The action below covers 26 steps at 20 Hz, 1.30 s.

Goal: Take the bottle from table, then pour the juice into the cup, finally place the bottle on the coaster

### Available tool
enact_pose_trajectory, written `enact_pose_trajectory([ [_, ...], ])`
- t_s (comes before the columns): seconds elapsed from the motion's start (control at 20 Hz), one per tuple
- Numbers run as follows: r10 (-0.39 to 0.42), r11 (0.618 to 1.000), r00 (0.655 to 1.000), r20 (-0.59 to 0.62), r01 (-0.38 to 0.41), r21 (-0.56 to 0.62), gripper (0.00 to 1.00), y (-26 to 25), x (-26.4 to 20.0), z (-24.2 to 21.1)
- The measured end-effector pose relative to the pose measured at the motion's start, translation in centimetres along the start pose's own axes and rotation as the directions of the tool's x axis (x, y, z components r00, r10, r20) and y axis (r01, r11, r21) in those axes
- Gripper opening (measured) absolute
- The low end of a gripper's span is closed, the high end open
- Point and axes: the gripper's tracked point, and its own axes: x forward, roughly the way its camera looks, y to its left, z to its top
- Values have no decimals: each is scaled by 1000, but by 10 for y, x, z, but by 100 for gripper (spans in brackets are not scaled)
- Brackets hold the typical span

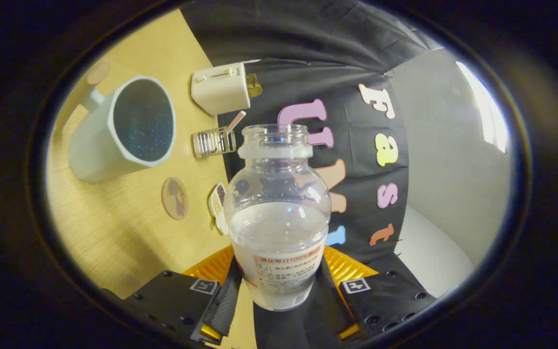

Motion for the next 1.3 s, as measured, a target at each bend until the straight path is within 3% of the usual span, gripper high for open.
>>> enact_pose_trajectory([
  [0.65, 15, 971, 1000, 25, -9, -238, 77, -3, -3, -2],
  [1.3, 11, 959, 999, 53, 4, -283, 77, -6, -3, 11],
])
